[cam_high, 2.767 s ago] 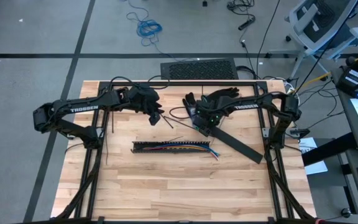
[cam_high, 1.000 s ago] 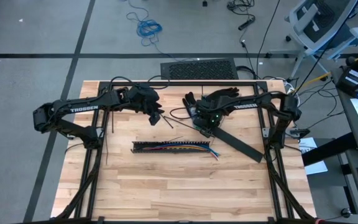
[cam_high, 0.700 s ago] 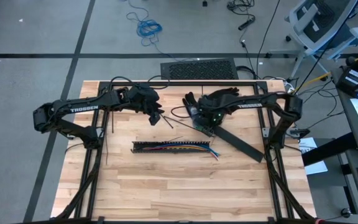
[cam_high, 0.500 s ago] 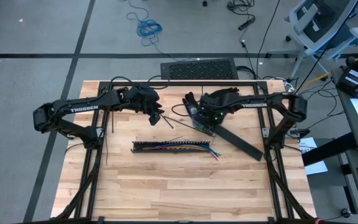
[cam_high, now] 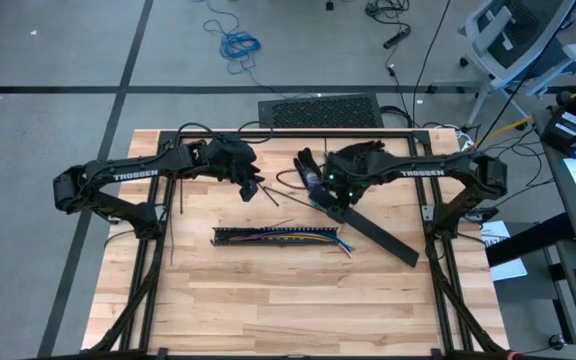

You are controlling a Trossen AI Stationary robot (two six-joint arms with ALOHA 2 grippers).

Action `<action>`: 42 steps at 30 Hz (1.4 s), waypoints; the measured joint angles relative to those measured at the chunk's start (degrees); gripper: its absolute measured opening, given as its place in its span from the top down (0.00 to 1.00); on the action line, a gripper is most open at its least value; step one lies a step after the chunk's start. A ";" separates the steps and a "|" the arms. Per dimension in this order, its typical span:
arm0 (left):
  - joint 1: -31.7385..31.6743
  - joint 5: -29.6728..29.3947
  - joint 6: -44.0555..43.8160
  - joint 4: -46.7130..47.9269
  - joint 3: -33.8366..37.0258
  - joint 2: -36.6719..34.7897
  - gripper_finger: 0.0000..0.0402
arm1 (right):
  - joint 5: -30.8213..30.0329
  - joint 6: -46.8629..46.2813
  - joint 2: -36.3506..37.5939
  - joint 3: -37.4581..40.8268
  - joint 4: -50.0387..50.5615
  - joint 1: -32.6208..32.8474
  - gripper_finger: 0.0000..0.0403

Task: Ziptie cables
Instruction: Close the black cable duct

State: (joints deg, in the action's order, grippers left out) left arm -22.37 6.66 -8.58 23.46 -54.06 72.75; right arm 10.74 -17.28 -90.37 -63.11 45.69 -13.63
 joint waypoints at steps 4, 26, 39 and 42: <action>0.02 0.00 0.21 0.00 0.00 0.00 0.63 | 0.13 0.03 0.00 0.00 -0.61 3.37 0.40; 0.02 0.00 -0.07 -0.02 0.00 0.00 0.63 | -0.46 7.33 -0.15 -0.01 -4.12 11.97 0.40; 0.02 0.00 -0.04 0.00 0.00 0.00 0.63 | -0.08 9.78 -5.49 -0.04 -4.24 11.83 0.40; 0.00 0.00 0.08 -0.01 0.00 0.00 0.63 | -0.02 11.52 -5.49 -0.04 -4.18 11.83 0.40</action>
State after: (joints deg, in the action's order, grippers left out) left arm -22.37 6.66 -8.49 23.45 -54.06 72.75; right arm 10.72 -5.76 -95.85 -63.16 41.51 -1.80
